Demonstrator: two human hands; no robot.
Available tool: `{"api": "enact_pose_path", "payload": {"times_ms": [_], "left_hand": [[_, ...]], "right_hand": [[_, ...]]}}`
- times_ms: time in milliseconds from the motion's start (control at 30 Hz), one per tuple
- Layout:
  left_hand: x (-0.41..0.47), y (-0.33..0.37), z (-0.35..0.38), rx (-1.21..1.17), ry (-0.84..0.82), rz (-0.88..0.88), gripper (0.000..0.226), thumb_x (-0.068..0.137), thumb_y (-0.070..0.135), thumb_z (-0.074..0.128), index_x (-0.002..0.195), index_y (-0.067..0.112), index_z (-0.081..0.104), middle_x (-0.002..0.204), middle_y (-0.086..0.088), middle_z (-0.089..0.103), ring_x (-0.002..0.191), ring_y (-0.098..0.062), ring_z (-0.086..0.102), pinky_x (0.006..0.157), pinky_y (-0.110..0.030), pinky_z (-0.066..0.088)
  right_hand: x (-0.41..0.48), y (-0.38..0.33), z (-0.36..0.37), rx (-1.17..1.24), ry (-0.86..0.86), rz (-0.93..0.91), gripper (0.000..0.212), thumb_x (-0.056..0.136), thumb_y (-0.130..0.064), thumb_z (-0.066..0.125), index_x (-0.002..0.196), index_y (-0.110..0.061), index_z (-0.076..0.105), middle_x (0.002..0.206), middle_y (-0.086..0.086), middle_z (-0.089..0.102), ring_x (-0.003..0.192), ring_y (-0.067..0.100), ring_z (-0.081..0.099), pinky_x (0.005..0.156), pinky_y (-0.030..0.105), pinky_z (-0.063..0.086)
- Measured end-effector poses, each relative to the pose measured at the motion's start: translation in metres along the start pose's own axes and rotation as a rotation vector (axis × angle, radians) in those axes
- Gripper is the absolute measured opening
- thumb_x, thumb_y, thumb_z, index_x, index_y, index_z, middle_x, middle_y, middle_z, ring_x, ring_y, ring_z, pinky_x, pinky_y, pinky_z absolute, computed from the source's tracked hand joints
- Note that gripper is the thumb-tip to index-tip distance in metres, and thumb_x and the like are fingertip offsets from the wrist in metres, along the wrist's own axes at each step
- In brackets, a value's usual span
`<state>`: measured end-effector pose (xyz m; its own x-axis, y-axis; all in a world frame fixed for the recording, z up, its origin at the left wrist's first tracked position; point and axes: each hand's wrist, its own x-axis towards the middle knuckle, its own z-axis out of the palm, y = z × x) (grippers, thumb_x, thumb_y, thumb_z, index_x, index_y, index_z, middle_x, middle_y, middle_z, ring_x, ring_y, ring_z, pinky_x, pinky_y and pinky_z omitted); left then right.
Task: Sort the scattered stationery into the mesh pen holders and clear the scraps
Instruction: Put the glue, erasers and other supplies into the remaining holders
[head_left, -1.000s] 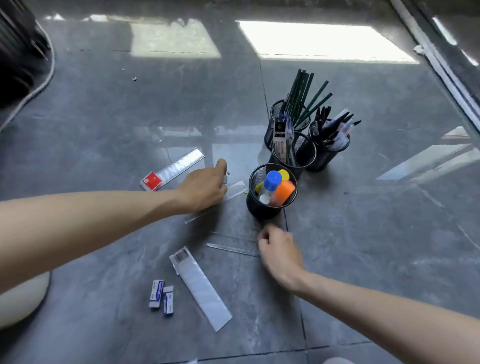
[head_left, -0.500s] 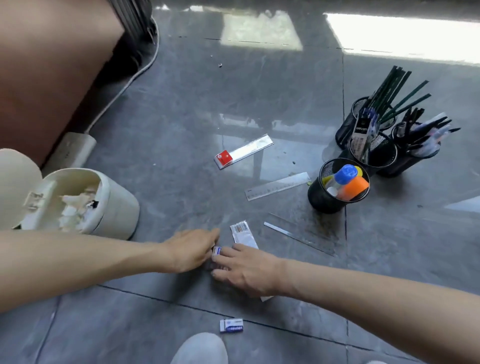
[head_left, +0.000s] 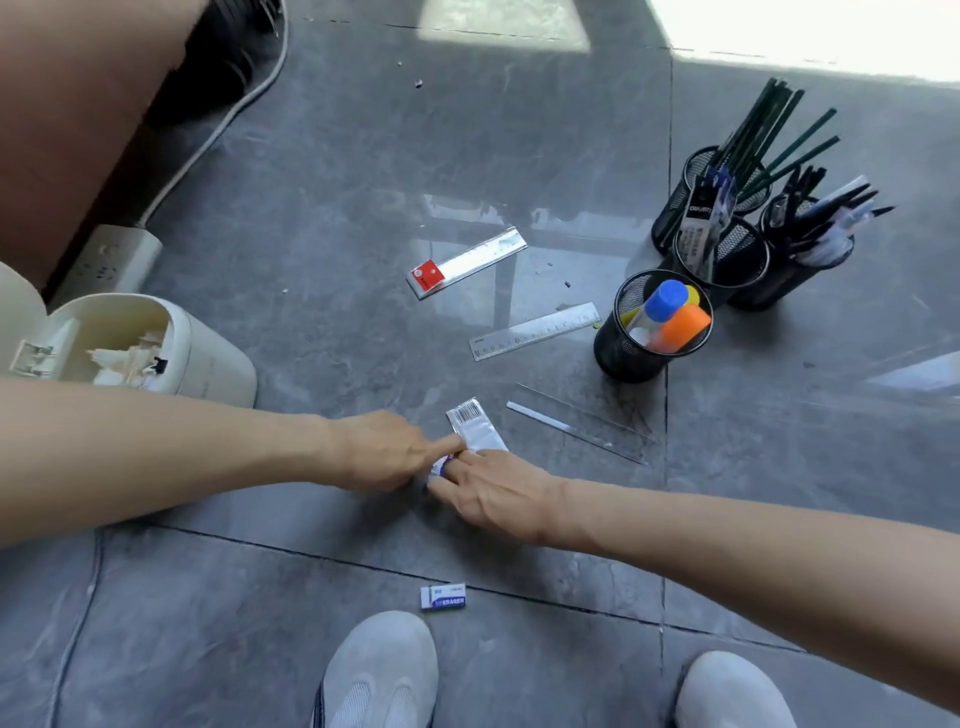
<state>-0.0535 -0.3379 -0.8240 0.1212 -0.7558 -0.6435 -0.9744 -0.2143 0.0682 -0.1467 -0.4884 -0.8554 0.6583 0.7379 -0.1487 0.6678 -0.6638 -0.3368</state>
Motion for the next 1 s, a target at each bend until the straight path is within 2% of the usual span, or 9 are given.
{"api": "enact_pose_path", "payload": {"times_ms": [67,167,267,333,533,700,833,933,1000], "left_hand": [[0.004,0.001,-0.006,0.064,-0.024,0.023,0.037,0.088,0.006,0.039,0.124,0.012,0.029,0.093,-0.012,0.062,0.067,-0.035,0.049,0.054,-0.033,0.031],[0.009,0.007,-0.011,0.184,-0.063,0.054,0.024,0.093,0.015,0.038,0.117,0.013,0.033,0.096,-0.012,0.065,0.075,-0.036,0.058,0.055,-0.033,0.032],[0.011,0.014,-0.014,0.171,-0.188,0.002,0.032,0.089,0.025,0.047,0.117,0.011,0.039,0.101,-0.014,0.066,0.086,-0.036,0.062,0.059,-0.032,0.032],[0.007,0.017,-0.016,0.108,-0.249,-0.035,0.040,0.087,0.030,0.051,0.120,0.011,0.041,0.104,-0.014,0.065,0.091,-0.035,0.062,0.064,-0.033,0.037],[-0.003,0.019,-0.008,-0.187,-0.349,-0.279,0.041,0.087,0.039,0.047,0.117,0.012,0.047,0.114,-0.015,0.061,0.102,-0.035,0.058,0.073,-0.031,0.041],[-0.017,0.016,-0.006,-0.345,-0.327,-0.344,0.034,0.087,0.039,0.048,0.108,0.013,0.048,0.110,-0.013,0.061,0.097,-0.032,0.056,0.069,-0.028,0.037],[-0.021,0.019,-0.007,-0.614,-0.239,-0.420,0.018,0.088,0.032,0.046,0.088,0.014,0.042,0.093,-0.010,0.056,0.080,-0.027,0.046,0.064,-0.029,0.033],[-0.016,0.023,-0.014,-0.884,-0.057,-0.513,0.018,0.092,0.028,0.043,0.078,0.018,0.039,0.083,-0.003,0.051,0.072,-0.021,0.044,0.056,-0.029,0.031],[-0.010,0.026,-0.021,-1.061,0.098,-0.594,0.023,0.094,0.030,0.043,0.074,0.020,0.038,0.070,0.001,0.046,0.058,-0.014,0.040,0.049,-0.024,0.029]], "right_hand": [[-0.003,-0.005,0.003,-0.014,-0.023,0.013,0.033,0.078,0.004,0.052,0.111,0.006,0.053,0.090,0.025,0.060,0.080,0.039,0.057,0.062,0.041,0.048],[-0.013,-0.013,0.002,0.063,-0.014,0.049,0.033,0.062,0.003,0.073,0.089,0.003,0.053,0.077,0.018,0.059,0.062,0.032,0.057,0.049,0.029,0.044],[-0.020,-0.025,-0.002,0.112,-0.152,0.029,0.010,0.085,0.003,0.049,0.094,0.005,0.052,0.107,0.026,0.046,0.076,0.038,0.055,0.055,0.038,0.031],[-0.020,-0.033,0.003,0.173,-0.151,0.061,0.012,0.091,0.000,0.040,0.096,0.005,0.050,0.112,0.023,0.038,0.079,0.036,0.049,0.060,0.040,0.031],[-0.015,-0.054,0.011,0.226,-0.298,0.098,0.034,0.092,-0.025,0.055,0.114,-0.002,0.044,0.114,0.019,0.044,0.087,0.037,0.055,0.052,0.035,0.028],[-0.008,-0.059,0.020,0.144,-0.350,0.132,0.034,0.086,-0.007,0.056,0.118,-0.004,0.042,0.117,0.015,0.046,0.089,0.036,0.060,0.044,0.030,0.022],[-0.005,-0.047,0.006,0.569,-0.160,0.461,0.023,0.075,-0.026,0.063,0.086,-0.011,0.049,0.087,0.011,0.053,0.076,0.028,0.052,0.050,0.030,0.028],[0.001,-0.023,-0.012,0.950,0.007,0.860,0.031,0.070,-0.011,0.074,0.067,-0.017,0.044,0.059,-0.001,0.051,0.054,0.013,0.047,0.046,0.023,0.031],[0.000,-0.002,-0.029,1.256,0.090,0.997,0.028,0.074,0.001,0.071,0.071,-0.016,0.049,0.045,-0.002,0.051,0.037,0.006,0.042,0.039,0.019,0.028]]}}
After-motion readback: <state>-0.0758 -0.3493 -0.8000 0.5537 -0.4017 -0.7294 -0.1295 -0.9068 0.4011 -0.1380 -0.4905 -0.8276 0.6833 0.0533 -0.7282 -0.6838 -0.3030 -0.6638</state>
